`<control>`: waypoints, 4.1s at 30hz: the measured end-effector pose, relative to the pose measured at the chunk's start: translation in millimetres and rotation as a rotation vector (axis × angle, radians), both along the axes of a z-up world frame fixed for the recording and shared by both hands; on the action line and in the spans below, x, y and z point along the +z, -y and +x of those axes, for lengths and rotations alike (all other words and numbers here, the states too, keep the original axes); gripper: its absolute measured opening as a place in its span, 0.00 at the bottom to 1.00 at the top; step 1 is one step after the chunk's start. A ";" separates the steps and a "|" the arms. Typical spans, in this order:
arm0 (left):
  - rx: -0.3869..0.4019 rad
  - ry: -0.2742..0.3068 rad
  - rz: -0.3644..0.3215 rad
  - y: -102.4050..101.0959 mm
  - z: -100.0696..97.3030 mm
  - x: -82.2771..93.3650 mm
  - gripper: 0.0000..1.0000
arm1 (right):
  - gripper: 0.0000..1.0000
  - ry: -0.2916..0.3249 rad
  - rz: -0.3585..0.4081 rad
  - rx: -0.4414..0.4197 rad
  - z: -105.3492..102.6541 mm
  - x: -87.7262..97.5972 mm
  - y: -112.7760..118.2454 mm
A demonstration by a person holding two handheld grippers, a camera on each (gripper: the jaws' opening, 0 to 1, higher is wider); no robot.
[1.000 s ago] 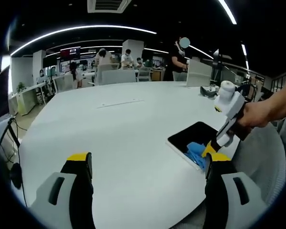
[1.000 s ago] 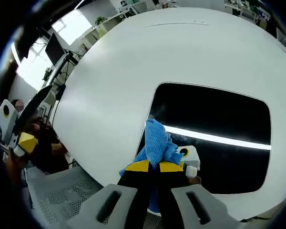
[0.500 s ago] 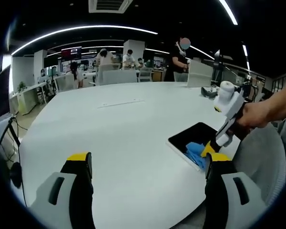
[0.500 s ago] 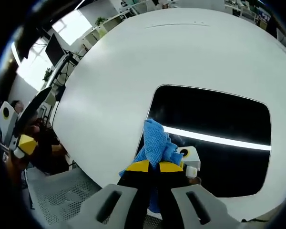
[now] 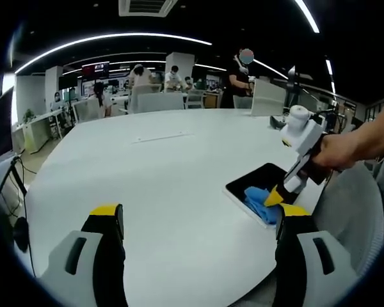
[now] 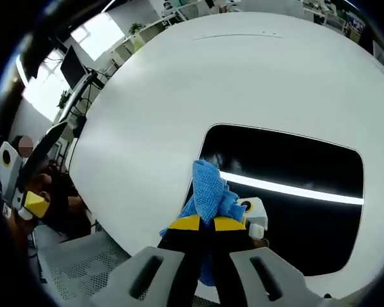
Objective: Wipe the mirror surface with the cleaning cloth until all visible marks leave the cleaned area.
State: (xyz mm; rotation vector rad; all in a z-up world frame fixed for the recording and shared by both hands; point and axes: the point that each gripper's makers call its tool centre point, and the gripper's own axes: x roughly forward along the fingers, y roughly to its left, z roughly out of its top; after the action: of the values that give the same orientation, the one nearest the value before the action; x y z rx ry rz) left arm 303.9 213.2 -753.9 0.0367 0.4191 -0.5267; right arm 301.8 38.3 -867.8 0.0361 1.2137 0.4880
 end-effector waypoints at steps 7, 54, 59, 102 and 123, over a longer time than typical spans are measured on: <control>0.001 -0.003 -0.004 -0.7 1.1 1.8 0.99 | 0.00 0.001 0.000 0.007 8.9 -0.1 -1.0; -0.010 -0.029 -0.033 13.4 0.0 -8.1 0.99 | 0.00 0.051 -0.040 0.047 98.9 -2.8 -11.0; -0.016 -0.029 -0.035 16.4 0.8 -7.8 0.99 | 0.00 0.053 -0.038 0.041 102.7 -1.3 -11.9; -0.022 -0.024 -0.025 22.8 2.3 -5.4 0.99 | 0.00 0.068 -0.049 0.026 98.6 -1.9 21.0; -0.016 -0.021 -0.027 22.5 4.7 -4.5 0.99 | 0.00 0.074 -0.061 0.019 96.6 -0.5 24.8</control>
State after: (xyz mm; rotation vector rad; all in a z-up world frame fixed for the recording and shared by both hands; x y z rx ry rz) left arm 308.6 190.6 -758.3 0.0086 0.4320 -0.5485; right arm 398.4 13.5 -868.3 -0.0450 1.1566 0.4654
